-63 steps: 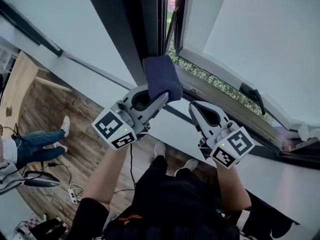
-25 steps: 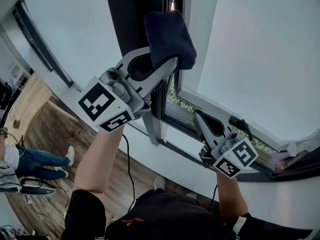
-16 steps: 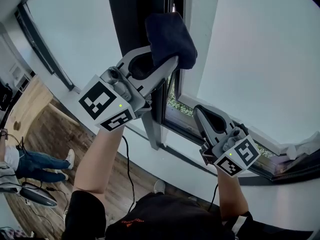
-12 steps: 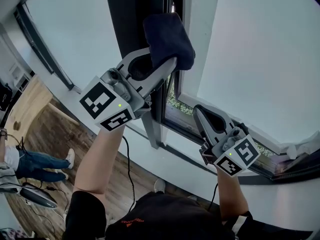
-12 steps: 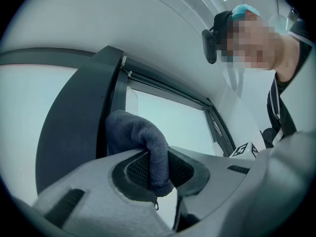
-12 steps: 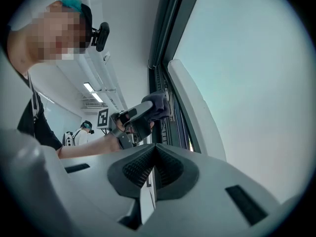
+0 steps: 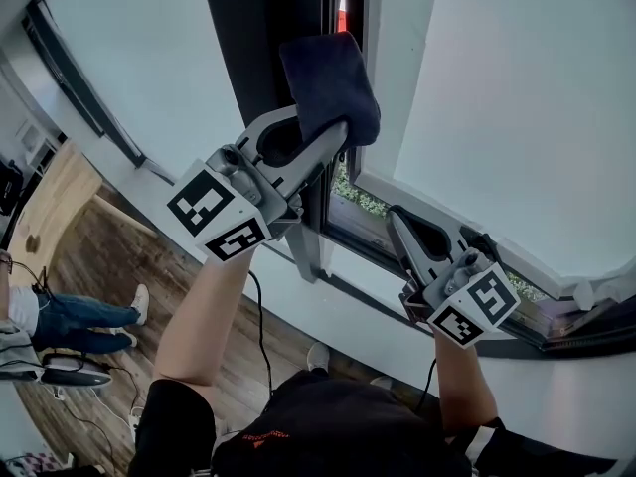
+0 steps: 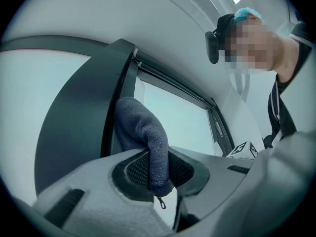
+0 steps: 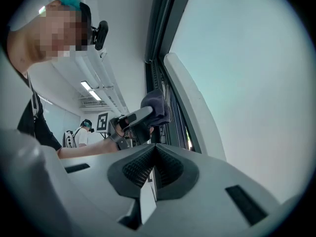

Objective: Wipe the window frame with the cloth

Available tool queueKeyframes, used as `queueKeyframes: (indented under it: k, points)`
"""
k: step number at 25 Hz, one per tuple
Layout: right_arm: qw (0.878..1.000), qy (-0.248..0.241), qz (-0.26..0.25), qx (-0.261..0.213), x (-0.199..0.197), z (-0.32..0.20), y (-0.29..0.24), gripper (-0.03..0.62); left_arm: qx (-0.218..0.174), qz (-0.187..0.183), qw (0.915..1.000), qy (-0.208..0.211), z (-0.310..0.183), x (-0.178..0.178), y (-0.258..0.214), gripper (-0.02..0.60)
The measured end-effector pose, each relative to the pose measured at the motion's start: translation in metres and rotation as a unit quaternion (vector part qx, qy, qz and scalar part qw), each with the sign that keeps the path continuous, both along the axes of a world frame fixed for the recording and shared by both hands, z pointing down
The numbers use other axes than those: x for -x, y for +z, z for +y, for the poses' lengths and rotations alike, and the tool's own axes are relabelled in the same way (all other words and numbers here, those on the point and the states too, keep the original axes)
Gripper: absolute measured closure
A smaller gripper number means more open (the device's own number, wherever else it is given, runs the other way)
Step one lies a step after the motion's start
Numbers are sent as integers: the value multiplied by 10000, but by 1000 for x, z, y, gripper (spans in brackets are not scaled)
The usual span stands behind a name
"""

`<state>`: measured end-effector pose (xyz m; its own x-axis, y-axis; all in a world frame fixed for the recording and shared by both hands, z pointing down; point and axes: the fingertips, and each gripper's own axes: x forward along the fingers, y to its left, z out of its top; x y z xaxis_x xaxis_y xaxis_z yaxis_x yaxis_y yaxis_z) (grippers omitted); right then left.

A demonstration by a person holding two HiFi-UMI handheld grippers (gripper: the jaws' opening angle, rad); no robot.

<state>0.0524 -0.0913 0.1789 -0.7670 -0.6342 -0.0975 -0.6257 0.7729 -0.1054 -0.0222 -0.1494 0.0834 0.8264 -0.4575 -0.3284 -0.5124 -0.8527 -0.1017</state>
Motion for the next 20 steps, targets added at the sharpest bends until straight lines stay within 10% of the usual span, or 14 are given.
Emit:
queueKeyframes:
  k: [20]
  points:
    - [9981,-65,169,581,10,3,48,591,1083,268,9937,-49,-12,14,97,520]
